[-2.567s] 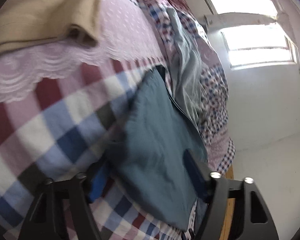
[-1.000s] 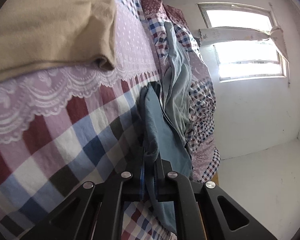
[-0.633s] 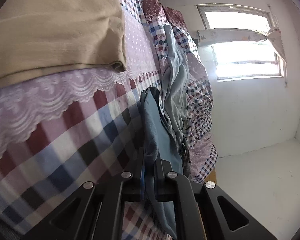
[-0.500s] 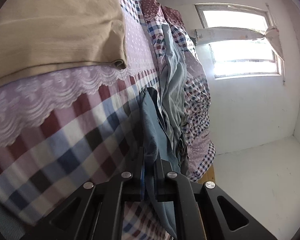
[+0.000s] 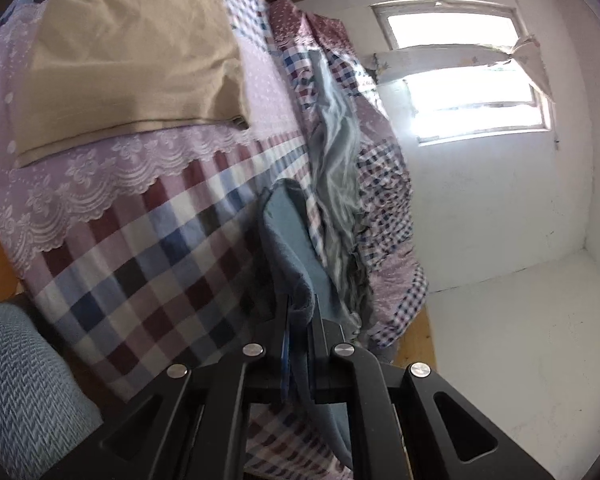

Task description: Fold clothes

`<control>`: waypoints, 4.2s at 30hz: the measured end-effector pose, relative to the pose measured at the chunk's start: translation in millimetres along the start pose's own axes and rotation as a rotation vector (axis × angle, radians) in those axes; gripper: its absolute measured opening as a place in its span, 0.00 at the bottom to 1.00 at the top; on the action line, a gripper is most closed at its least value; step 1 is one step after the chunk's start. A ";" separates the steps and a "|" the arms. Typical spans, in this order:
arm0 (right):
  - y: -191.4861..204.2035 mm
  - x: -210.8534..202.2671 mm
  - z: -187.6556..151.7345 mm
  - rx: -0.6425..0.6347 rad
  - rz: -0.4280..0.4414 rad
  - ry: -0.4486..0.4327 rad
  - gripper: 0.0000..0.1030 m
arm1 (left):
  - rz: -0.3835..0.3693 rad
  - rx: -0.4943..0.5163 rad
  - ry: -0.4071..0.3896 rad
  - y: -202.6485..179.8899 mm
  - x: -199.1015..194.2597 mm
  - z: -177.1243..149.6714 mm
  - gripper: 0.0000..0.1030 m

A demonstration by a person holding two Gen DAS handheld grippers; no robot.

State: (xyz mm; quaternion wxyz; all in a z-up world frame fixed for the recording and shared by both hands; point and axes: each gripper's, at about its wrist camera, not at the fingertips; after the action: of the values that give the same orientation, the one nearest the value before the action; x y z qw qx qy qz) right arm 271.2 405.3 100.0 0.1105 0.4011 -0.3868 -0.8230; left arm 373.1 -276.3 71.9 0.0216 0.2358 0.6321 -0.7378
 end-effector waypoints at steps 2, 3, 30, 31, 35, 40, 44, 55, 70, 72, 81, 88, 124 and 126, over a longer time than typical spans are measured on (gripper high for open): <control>-4.0 7.4 -2.1 0.007 -0.027 0.035 0.06 | 0.024 0.006 -0.011 0.9 -2.1 1.5 0.05; -6.0 11.1 -3.2 0.011 -0.040 0.053 0.07 | 0.036 0.009 -0.017 1.4 -3.2 2.3 0.05; 46.0 99.9 29.6 -0.217 0.018 0.037 0.45 | 0.255 0.670 0.215 -113.3 229.5 105.1 0.71; 45.8 102.3 30.3 -0.211 0.029 0.042 0.45 | 0.292 0.692 0.240 -110.9 246.0 108.5 0.71; 49.8 118.8 38.0 -0.217 0.071 0.073 0.45 | 0.363 0.721 0.313 -96.8 291.4 119.8 0.70; 67.4 150.2 77.2 -0.346 0.027 0.075 0.45 | 0.325 0.719 0.387 -82.5 318.4 125.5 0.70; 79.8 171.8 120.4 -0.415 0.017 0.013 0.45 | 0.294 0.741 0.434 -76.8 336.0 126.8 0.65; 66.9 232.2 153.7 -0.377 0.007 0.006 0.45 | 0.228 0.589 0.260 -73.9 332.1 157.4 0.04; 57.5 238.0 141.2 -0.451 -0.185 0.018 0.53 | 0.343 0.583 0.100 -65.9 273.7 158.7 0.62; 64.5 231.6 137.6 -0.484 -0.198 -0.002 0.55 | 0.308 0.583 0.091 -66.7 251.0 146.1 0.64; 111.2 205.9 86.4 -0.664 -0.166 -0.026 0.67 | 0.239 0.507 0.122 -43.3 150.6 62.4 0.72; 147.5 190.6 14.5 -0.776 -0.093 0.005 0.69 | 0.195 0.359 0.099 -14.2 100.3 6.9 0.82; 229.8 176.3 -224.1 -1.321 0.023 -0.023 0.71 | 0.104 -0.050 0.059 96.5 58.8 -13.4 0.67; 232.3 180.5 -238.3 -1.366 0.025 -0.006 0.71 | 0.098 -0.060 0.068 98.4 59.1 -12.3 0.53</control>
State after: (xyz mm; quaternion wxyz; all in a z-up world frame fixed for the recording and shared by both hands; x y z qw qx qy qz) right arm 301.0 28.7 74.5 0.3473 0.2345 0.2145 -0.8823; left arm 357.0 -268.6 -42.2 0.0430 0.2906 0.6419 -0.7082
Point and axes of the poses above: each gripper's, at about its wrist camera, not at the fingertips, and x roughly the way its jaws point, y to its left, z to its top, and after that the axes turned 5 degrees about -x, right-handed
